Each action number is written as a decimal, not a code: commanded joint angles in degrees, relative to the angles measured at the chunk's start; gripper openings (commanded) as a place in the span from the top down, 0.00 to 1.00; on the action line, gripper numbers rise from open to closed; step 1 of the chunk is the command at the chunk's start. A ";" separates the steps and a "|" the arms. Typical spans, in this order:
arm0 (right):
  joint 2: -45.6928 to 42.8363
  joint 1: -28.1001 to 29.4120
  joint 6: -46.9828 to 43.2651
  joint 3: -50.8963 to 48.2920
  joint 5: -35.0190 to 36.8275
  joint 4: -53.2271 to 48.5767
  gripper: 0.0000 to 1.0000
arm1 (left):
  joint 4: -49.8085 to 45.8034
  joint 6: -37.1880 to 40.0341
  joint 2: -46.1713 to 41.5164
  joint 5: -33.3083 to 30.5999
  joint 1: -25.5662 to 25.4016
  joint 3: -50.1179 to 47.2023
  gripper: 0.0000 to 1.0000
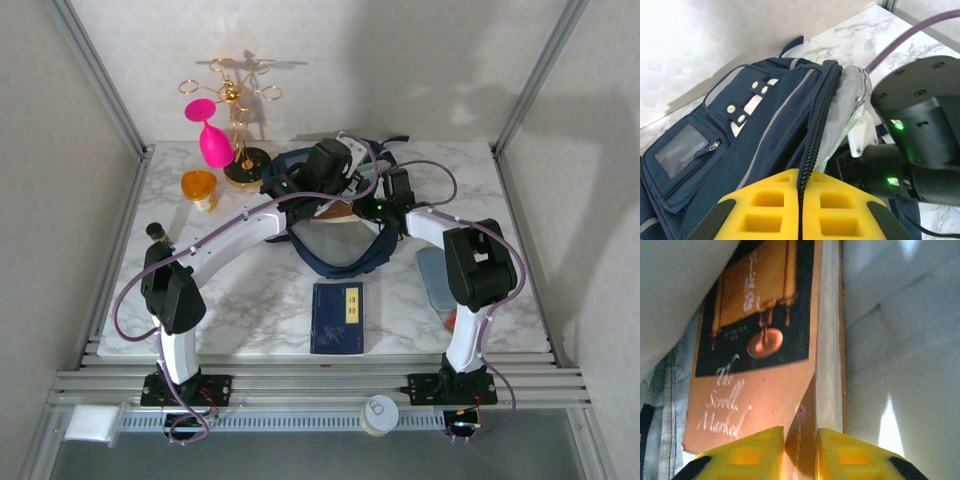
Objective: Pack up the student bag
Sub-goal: Place the book in the student bag.
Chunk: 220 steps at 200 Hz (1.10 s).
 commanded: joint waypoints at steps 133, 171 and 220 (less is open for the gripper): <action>2.52 4.02 6.21 -0.24 1.92 9.99 0.96 | 5.76 -3.16 -3.30 -2.37 -0.02 1.08 1.00; -4.88 4.10 4.36 -7.24 -0.47 9.36 0.93 | 5.09 -3.53 -3.17 -1.06 0.00 -0.40 1.00; -24.35 3.69 0.13 -17.53 2.55 -4.19 0.80 | 5.87 -8.95 -3.27 0.96 -0.09 -6.60 0.93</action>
